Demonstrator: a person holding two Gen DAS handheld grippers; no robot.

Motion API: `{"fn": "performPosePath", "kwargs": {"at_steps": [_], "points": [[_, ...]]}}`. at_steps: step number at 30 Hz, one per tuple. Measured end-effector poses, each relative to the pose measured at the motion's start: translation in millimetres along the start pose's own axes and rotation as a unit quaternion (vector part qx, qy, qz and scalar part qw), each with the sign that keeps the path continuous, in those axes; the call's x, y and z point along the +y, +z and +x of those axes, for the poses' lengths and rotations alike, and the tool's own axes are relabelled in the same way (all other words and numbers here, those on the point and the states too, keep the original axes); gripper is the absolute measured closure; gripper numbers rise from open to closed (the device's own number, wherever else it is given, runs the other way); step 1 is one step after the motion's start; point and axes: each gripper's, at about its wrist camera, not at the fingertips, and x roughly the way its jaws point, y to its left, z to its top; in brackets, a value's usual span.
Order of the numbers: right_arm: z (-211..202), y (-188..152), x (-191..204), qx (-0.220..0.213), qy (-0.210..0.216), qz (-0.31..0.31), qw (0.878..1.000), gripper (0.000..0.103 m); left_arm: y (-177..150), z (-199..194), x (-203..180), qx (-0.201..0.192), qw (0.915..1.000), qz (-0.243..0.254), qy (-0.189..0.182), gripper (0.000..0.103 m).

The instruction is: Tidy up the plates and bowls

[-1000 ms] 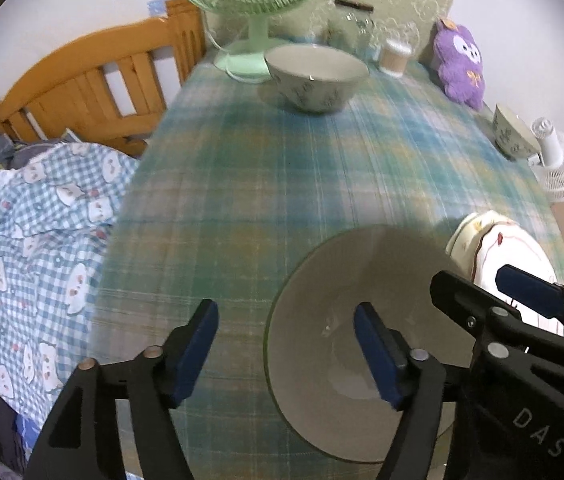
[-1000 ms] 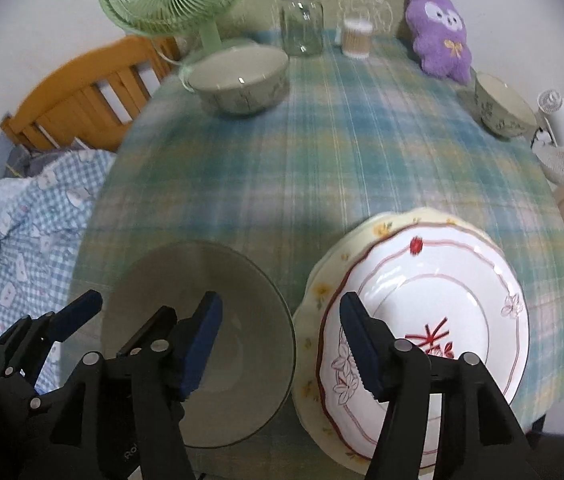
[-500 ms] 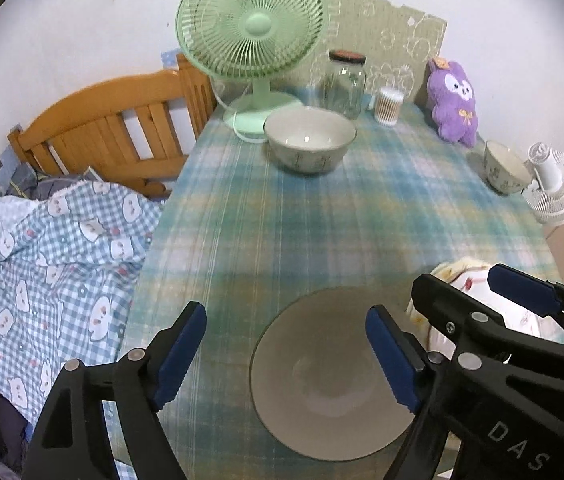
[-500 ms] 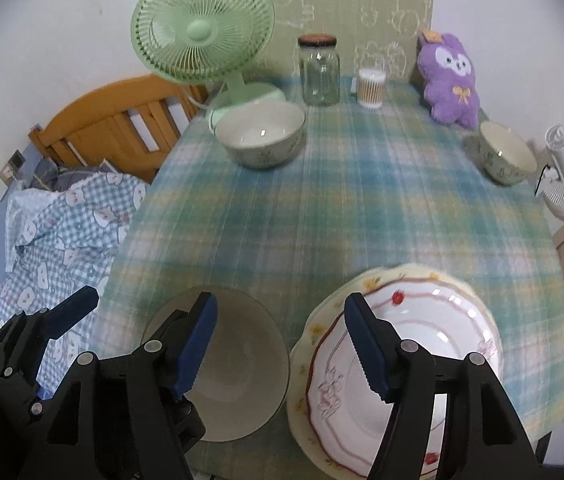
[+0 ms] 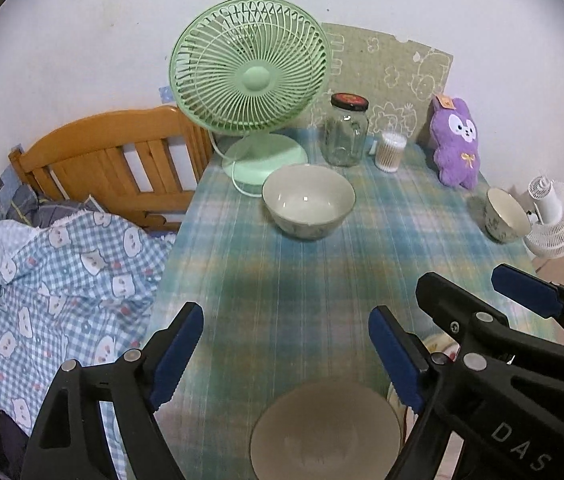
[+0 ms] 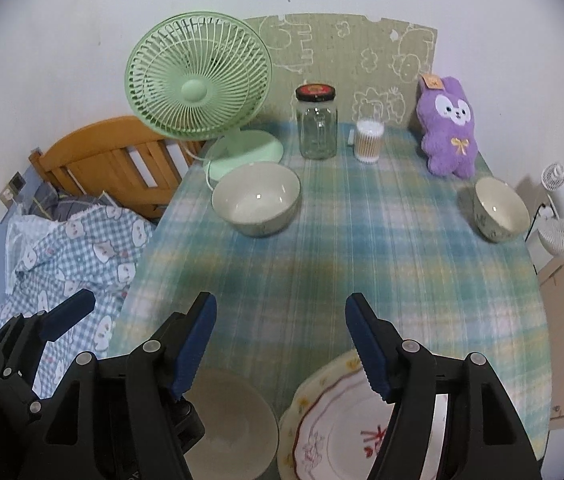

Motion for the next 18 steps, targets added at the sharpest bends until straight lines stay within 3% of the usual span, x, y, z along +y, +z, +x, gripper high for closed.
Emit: {"fn": "performPosePath", "kwargs": {"at_steps": [18], "points": [[55,79,-9,-0.011,-0.014,-0.007,1.0,0.028,72,51,2,-0.011,0.9999,0.0,-0.003,0.017]]}}
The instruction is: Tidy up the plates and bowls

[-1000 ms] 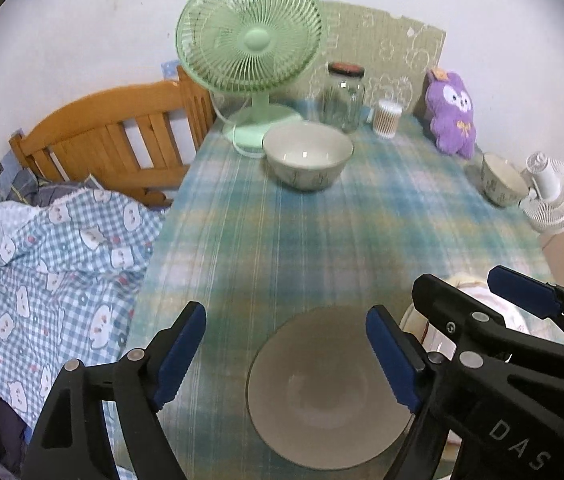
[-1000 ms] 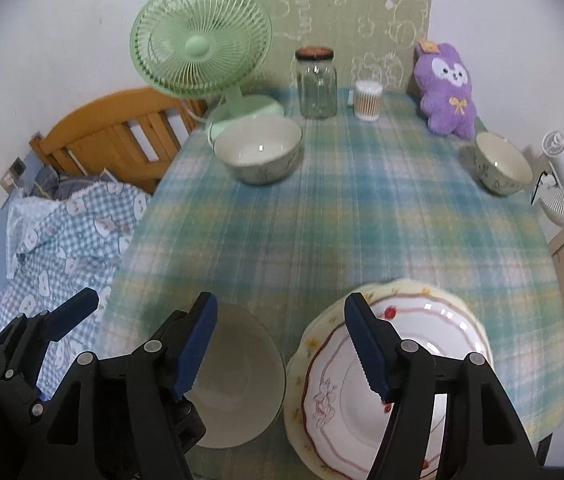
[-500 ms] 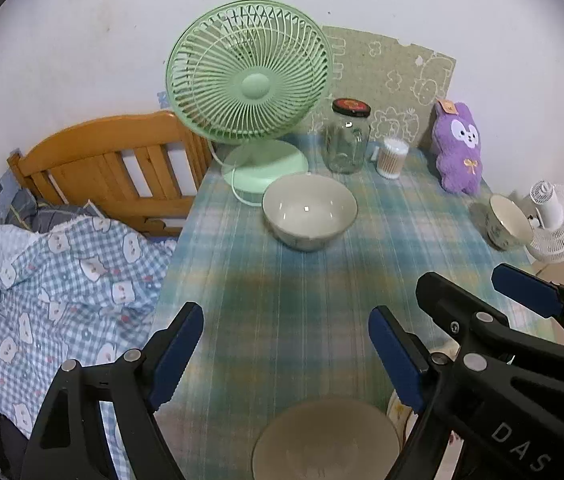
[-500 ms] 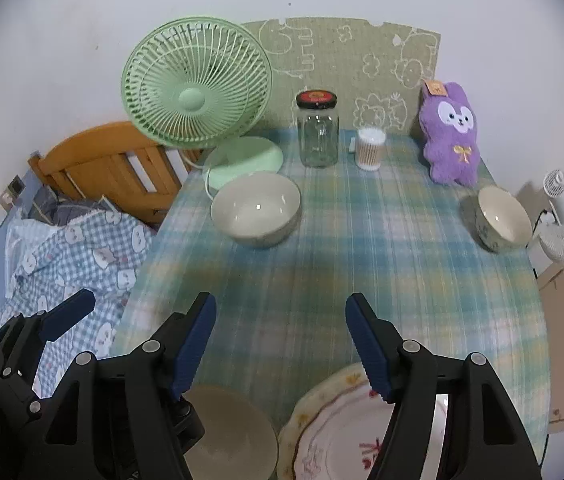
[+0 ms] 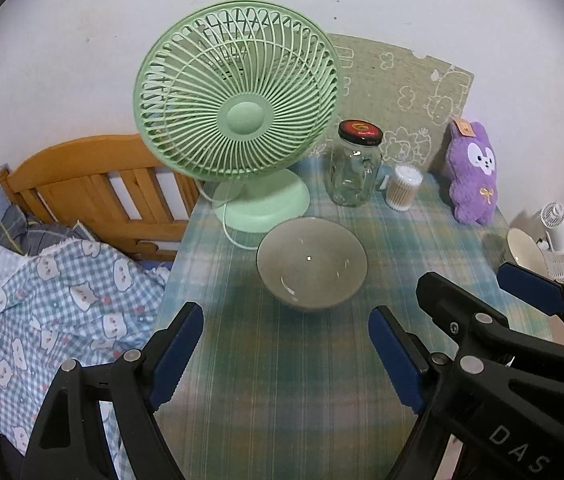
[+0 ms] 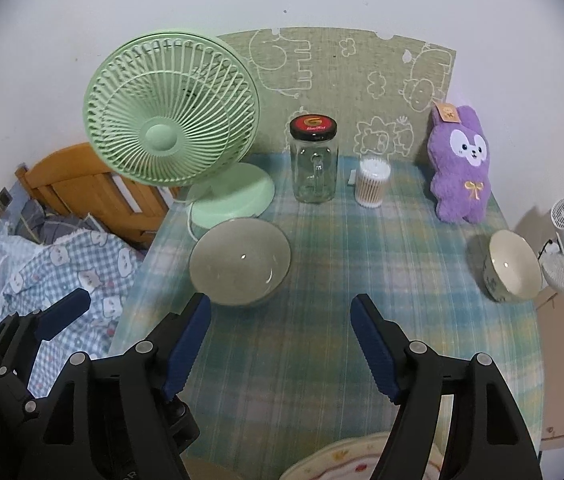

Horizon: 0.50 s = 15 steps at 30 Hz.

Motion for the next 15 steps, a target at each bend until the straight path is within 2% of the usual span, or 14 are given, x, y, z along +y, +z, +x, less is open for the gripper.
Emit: {"fn": "performPosePath", "kwargs": {"at_steps": [15], "points": [[79,38,-2,0.006,-0.002,-0.005,1.0,0.027,35,72,6,0.006,0.9998,-0.013,0.015,0.02]]}}
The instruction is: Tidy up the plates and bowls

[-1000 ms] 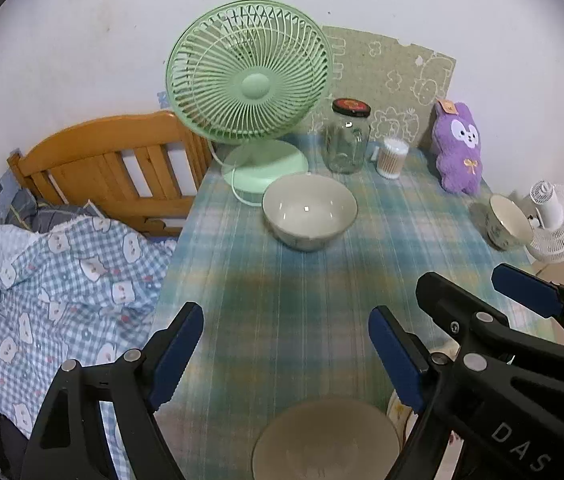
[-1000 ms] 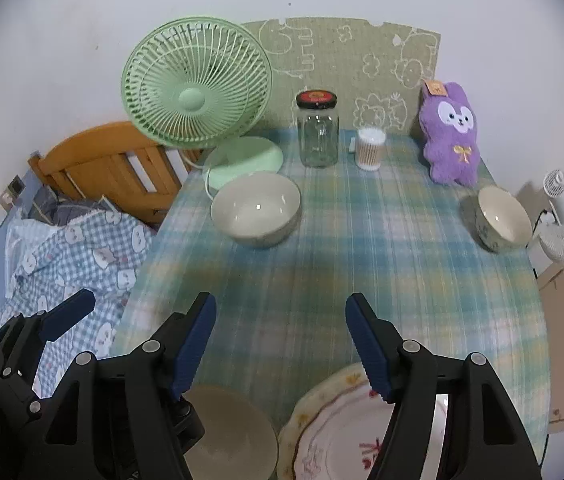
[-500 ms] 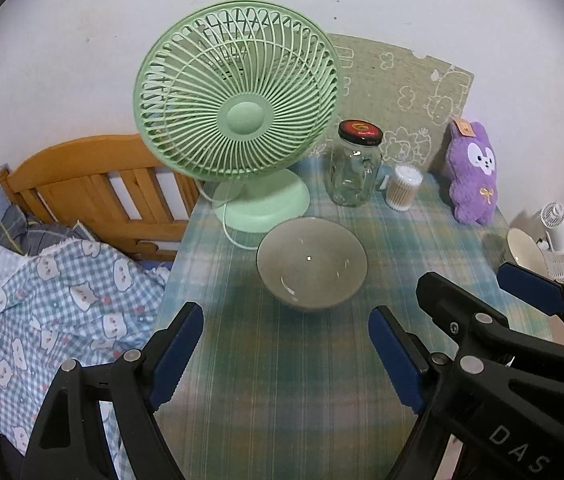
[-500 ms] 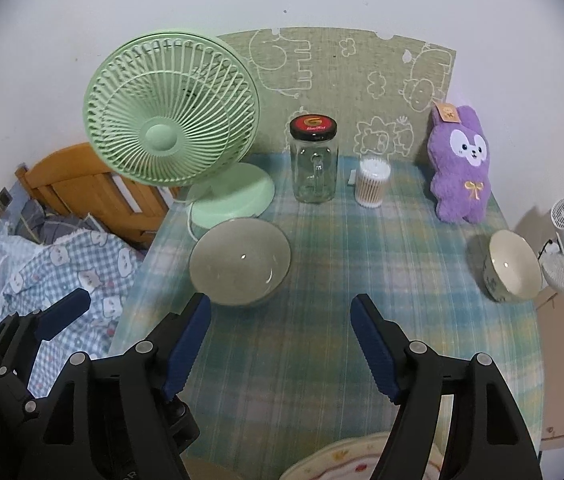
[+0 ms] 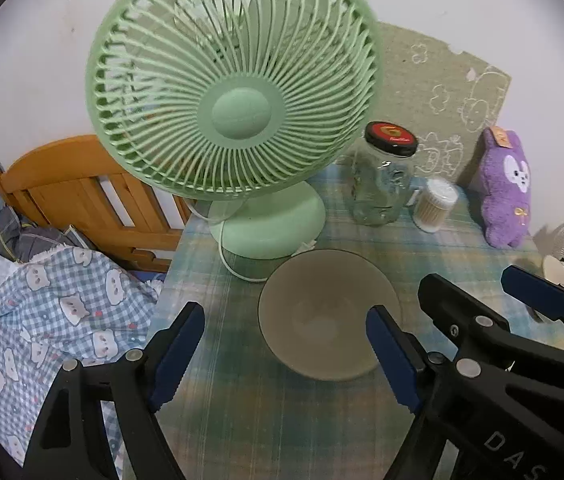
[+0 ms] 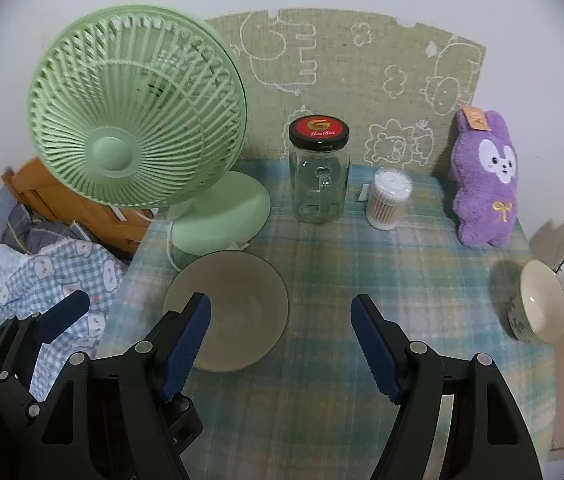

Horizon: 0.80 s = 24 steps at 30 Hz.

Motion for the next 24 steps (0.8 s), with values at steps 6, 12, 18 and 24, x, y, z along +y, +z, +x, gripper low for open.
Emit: {"fn": "performPosePath", "kwargs": {"at_steps": [6,12,18,24], "points": [[37,5,-3,0.01,-0.011,0.007,1.0,0.027,3,33,2,0.006,1.0,-0.001,0.002,0.024],[69,2,-4,0.017,-0.02,0.011,1.0,0.027,0,59,2,0.014,0.9999,0.001,0.003,0.033],[95,-5,-4,0.032,-0.025,0.02,0.999,0.028,-6,82,6,0.02,0.9998,-0.002,0.006,0.04],[108,-10,-2,0.041,-0.019,0.026,0.999,0.046,-11,94,7,0.028,0.9996,-0.001,-0.009,0.06]]}}
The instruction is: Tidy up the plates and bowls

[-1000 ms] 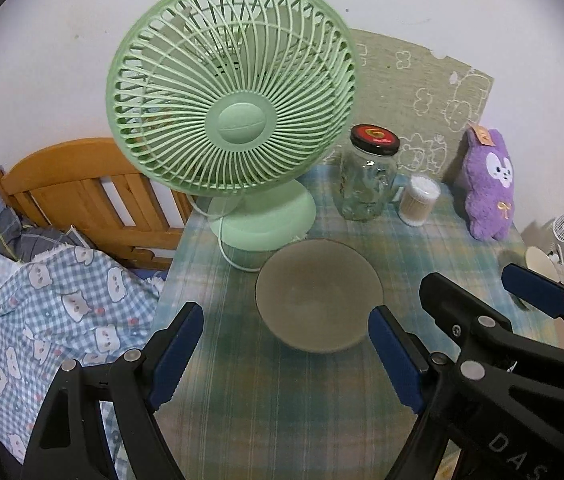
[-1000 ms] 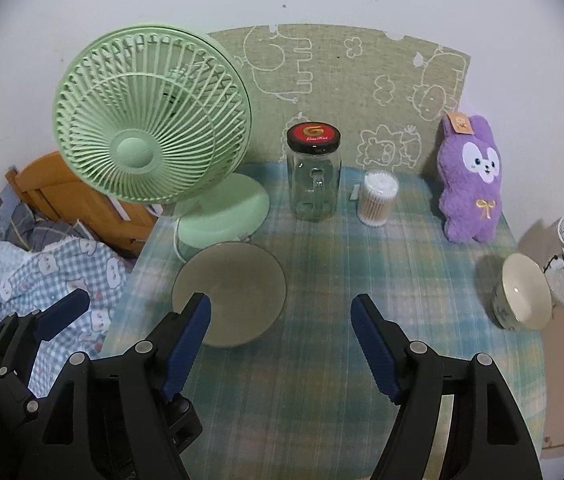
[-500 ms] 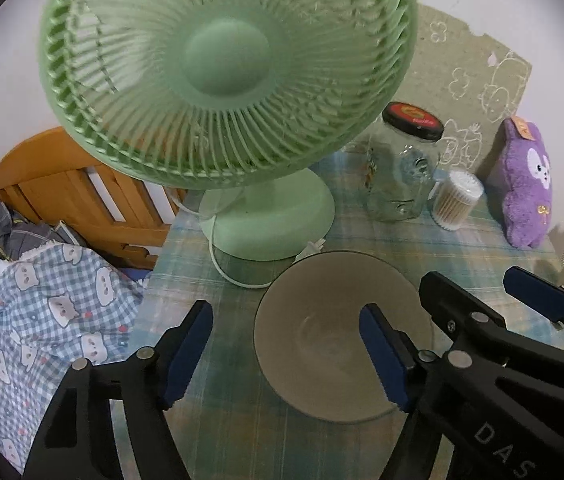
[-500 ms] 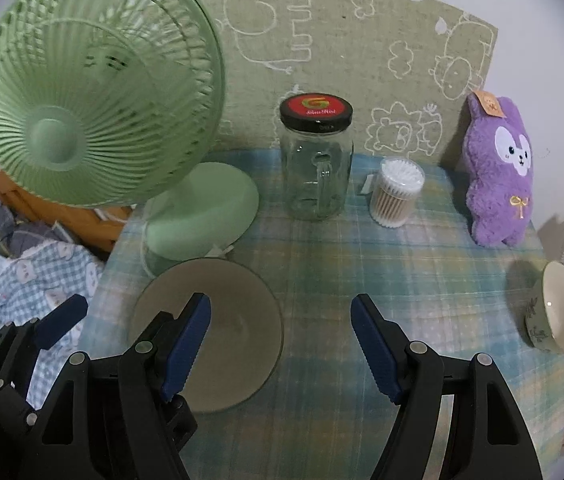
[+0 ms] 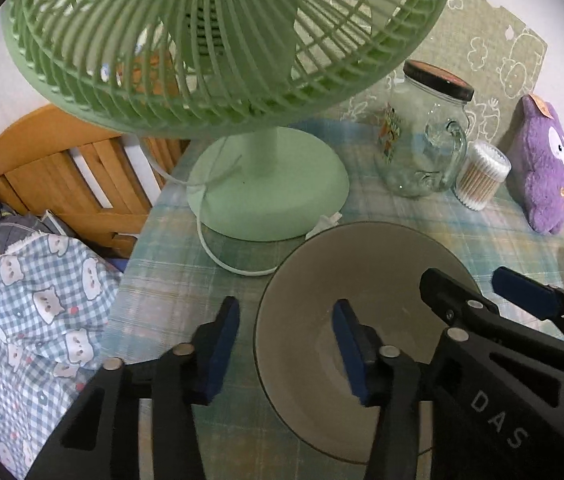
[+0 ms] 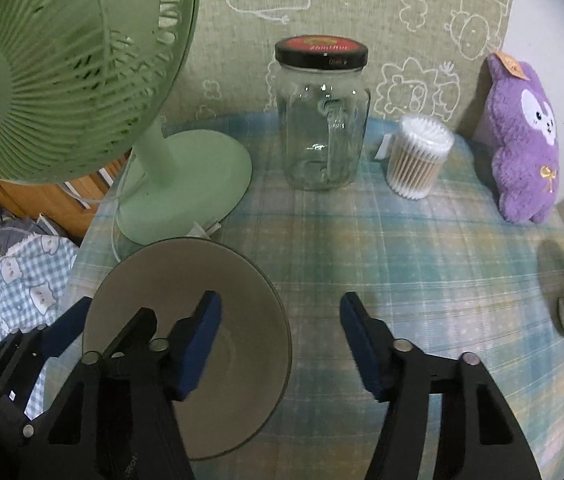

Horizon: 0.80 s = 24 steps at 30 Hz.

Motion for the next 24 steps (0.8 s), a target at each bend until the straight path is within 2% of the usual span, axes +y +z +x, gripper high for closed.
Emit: {"fn": "performPosePath", "kwargs": {"at_steps": [2,3,6,10,24], "points": [[3,-1,1,0.005,0.009,0.004,1.0,0.055,0,2,0,0.003,1.0,-0.001,-0.003,0.063],[4,-2,2,0.007,0.012,0.002,1.0,0.057,-1,3,-1,0.003,1.0,0.0,-0.007,0.067],[4,-3,9,0.008,0.017,-0.006,1.0,0.066,-3,3,-5,0.0,0.9999,0.015,0.002,0.069],[4,-3,14,0.007,0.006,-0.009,1.0,0.067,-2,3,-2,0.0,0.9999,0.013,0.009,0.075],[-13,-2,9,0.008,0.005,-0.002,1.0,0.067,-3,-11,-5,0.008,0.9999,0.003,0.006,0.075]]}}
